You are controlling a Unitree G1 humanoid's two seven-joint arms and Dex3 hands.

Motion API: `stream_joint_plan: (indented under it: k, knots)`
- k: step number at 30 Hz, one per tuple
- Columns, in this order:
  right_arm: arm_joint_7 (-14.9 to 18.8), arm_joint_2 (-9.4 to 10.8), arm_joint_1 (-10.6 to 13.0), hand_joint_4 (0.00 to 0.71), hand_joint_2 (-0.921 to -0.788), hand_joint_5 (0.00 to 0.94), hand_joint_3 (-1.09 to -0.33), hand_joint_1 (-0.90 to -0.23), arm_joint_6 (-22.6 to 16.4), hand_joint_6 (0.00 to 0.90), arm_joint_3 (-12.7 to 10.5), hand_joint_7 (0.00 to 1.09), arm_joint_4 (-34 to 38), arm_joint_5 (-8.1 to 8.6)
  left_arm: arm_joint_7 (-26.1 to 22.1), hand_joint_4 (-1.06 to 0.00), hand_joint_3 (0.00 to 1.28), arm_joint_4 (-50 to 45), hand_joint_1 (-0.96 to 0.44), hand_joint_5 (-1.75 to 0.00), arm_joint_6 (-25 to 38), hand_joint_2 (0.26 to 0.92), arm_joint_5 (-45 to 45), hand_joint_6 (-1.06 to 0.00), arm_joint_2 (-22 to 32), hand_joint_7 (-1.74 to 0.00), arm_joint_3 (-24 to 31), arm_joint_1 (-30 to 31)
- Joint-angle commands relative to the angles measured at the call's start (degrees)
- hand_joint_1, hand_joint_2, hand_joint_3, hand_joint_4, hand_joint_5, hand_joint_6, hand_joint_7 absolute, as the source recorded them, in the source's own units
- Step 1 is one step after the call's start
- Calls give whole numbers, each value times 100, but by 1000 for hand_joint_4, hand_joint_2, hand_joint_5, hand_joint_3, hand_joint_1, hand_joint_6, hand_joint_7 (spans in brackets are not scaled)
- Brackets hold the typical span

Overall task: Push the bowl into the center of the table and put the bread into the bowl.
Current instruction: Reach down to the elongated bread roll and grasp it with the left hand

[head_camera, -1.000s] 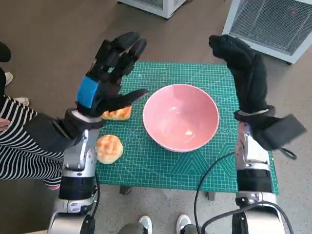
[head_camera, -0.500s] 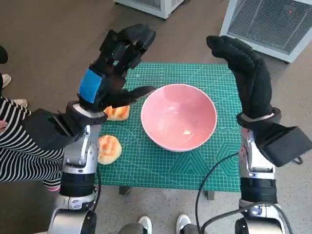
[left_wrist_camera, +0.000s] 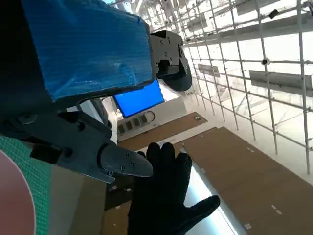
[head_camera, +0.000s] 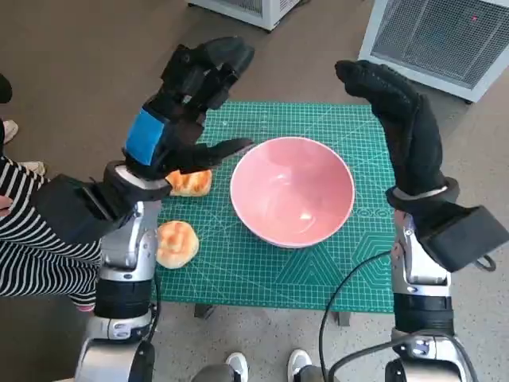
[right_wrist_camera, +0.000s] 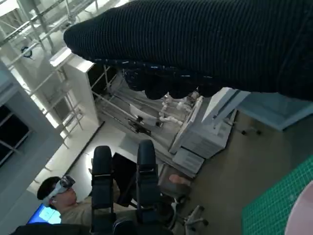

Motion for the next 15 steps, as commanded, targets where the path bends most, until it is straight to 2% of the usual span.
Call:
stream_joint_plan:
  k: [1,4,7,9,11,15]
  knots:
    - [-56,12,133,187,-921,19,-732,-807,99,-1,32,617,-14,14,-41,-246,161,244,-224,-14,-206,888,384,1,418,-741,33,-319]
    - [-71,15,130,188,-921,19,-731,-806,84,-1,33,618,6,15,-42,-251,146,385,-235,-17,-28,860,1076,1,1030,-720,-122,-501]
    - [-85,22,131,189,-921,19,-729,-807,57,-1,27,619,36,20,-156,-246,112,268,-216,-14,663,825,1924,-22,1759,-673,-385,-710]
    - [-92,24,132,189,-921,18,-728,-808,30,-1,25,619,51,17,-203,-240,82,199,-184,-9,1128,806,2373,-83,2079,-587,-546,-840]
    - [-103,26,136,187,-921,16,-727,-805,4,-1,24,618,60,11,-251,-228,43,227,-113,-4,1487,787,2705,-195,2305,-411,-676,-953]
    - [-119,21,144,183,-921,13,-727,-802,-35,-1,18,614,74,9,-309,-206,11,494,-4,-1,1697,766,3117,-325,2592,-189,-874,-1087]
